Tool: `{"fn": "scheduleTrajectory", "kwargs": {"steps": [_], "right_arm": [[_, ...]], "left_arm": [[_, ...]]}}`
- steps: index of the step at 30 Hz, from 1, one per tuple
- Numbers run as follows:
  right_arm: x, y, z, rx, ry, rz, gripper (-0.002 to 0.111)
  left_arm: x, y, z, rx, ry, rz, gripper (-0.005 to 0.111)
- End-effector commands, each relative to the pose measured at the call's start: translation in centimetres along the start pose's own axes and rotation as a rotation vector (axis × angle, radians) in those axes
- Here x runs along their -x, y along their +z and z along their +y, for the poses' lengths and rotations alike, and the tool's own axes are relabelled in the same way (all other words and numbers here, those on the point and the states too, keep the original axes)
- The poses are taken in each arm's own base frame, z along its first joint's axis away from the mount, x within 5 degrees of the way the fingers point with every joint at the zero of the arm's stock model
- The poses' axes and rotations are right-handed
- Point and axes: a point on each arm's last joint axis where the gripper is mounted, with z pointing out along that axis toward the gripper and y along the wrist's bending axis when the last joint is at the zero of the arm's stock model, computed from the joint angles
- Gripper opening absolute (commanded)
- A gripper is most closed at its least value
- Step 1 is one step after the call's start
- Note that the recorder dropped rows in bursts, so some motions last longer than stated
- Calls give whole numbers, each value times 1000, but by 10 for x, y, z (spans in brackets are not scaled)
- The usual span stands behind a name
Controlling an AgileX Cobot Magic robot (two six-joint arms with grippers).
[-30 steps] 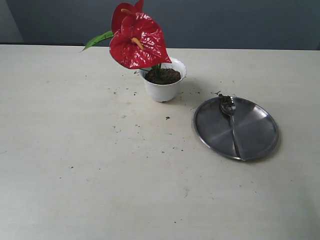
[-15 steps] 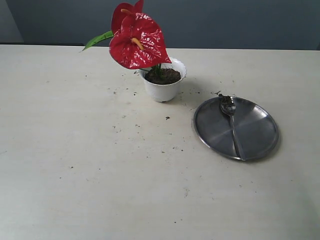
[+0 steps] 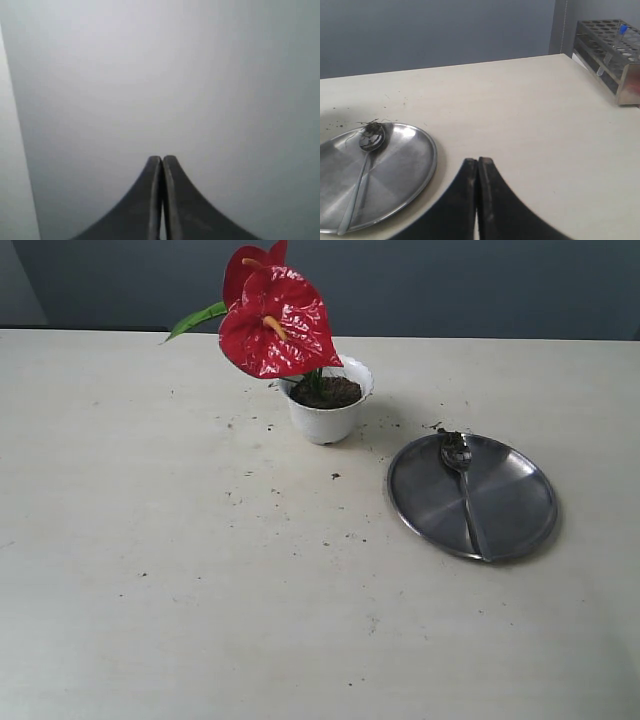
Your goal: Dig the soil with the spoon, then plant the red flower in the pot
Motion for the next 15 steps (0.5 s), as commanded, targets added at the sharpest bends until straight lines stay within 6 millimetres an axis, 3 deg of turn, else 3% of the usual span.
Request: {"fn": "scheduleTrajectory", "kwargs": {"steps": [1, 9, 15], "right_arm": [[0, 0, 0, -5, -1, -7, -1], [0, 0, 0, -5, -1, -7, -1], [0, 0, 0, -5, -1, -7, -1]], "left_arm": [[16, -26, 4, 98, 25, -45, 0], [42, -79, -5, 63, 45, -104, 0], [52, -105, -8, 72, 53, -135, 0]]}}
